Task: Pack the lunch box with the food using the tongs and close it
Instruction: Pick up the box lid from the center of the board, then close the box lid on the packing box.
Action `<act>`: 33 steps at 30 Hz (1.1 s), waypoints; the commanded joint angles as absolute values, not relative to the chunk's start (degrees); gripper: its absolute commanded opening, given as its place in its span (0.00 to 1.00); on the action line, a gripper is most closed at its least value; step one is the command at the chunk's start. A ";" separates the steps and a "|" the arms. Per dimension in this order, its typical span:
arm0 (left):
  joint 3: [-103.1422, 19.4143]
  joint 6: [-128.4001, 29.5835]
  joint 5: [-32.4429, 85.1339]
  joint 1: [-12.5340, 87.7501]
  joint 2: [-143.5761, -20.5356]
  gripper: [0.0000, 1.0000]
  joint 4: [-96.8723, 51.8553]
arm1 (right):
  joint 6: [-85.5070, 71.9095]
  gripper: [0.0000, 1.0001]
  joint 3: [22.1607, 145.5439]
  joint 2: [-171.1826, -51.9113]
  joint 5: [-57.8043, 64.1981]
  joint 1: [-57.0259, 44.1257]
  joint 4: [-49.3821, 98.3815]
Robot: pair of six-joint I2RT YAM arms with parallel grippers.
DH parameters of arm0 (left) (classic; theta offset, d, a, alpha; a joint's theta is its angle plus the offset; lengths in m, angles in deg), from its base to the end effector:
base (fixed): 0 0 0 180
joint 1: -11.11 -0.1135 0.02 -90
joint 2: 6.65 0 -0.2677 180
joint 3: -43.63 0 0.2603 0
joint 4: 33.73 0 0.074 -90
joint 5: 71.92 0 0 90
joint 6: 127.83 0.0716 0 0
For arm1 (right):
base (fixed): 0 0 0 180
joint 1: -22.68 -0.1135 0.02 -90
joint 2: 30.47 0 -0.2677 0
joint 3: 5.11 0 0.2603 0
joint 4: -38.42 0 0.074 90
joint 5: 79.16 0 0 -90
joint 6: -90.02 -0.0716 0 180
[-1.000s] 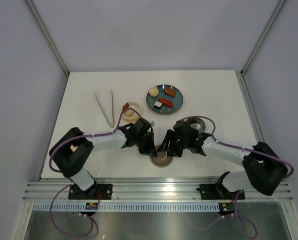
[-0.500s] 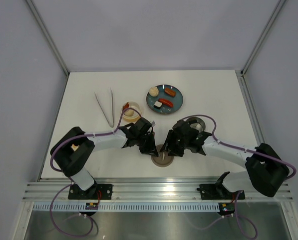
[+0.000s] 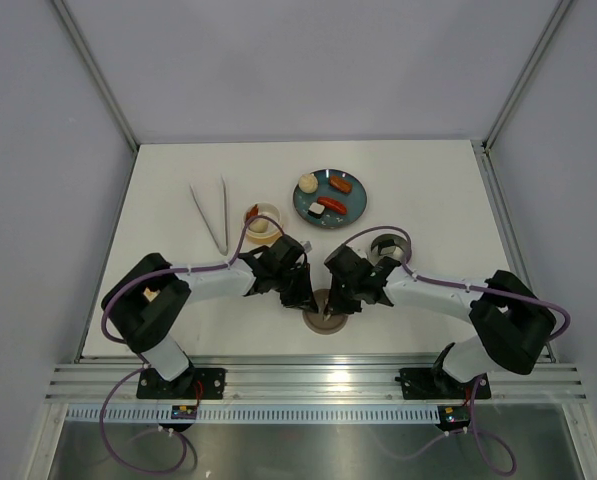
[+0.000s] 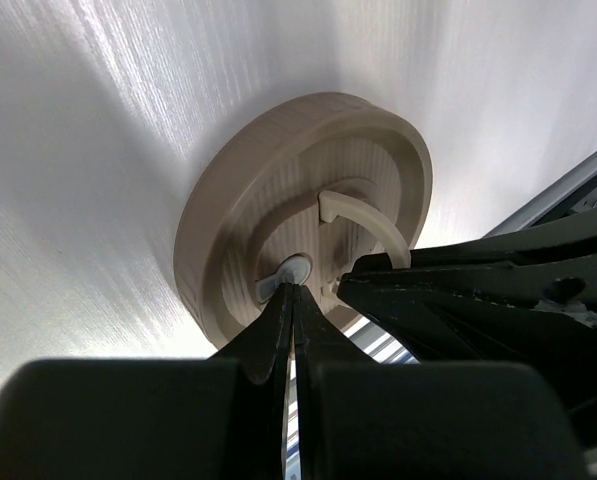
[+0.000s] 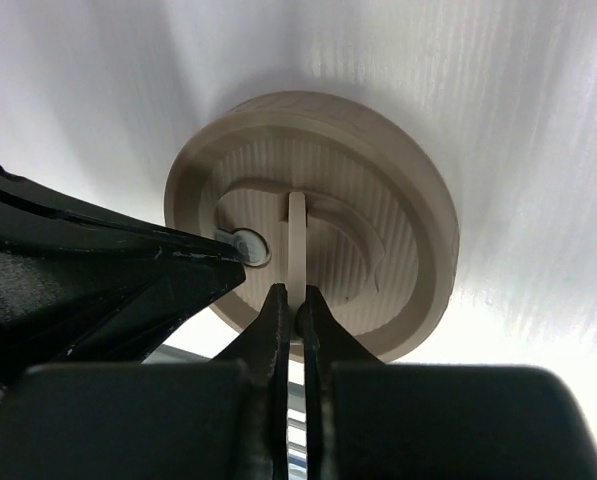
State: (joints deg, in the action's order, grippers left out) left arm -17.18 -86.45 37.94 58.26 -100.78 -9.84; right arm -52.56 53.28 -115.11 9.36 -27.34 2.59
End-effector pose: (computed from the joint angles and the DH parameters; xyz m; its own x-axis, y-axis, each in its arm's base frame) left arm 0.2089 -0.2609 0.1187 -0.9892 0.0287 -0.1437 0.1095 0.7961 -0.5951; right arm 0.1892 0.2285 0.1363 -0.9595 0.0913 -0.2664 -0.0193 0.9224 0.3857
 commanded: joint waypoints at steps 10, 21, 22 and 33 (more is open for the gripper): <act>-21.98 -78.88 36.46 56.02 -93.07 0.36 3.31 | -42.19 0.00 69.91 -111.24 32.87 -28.74 -20.93; -29.64 -72.28 31.62 48.12 -79.87 0.69 16.16 | -34.10 0.00 79.15 -109.58 37.31 -21.04 -27.91; -29.29 -72.11 31.45 47.59 -79.43 0.69 16.42 | -33.39 0.00 78.97 -108.96 35.81 -19.00 -26.86; -23.84 -74.21 33.29 45.83 -77.49 0.66 13.00 | -27.67 0.00 79.85 -111.94 14.90 4.65 -20.71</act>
State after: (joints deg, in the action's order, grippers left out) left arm -24.76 -73.84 32.63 46.03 -78.88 14.66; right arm -30.46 78.30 -110.36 22.30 1.64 -24.16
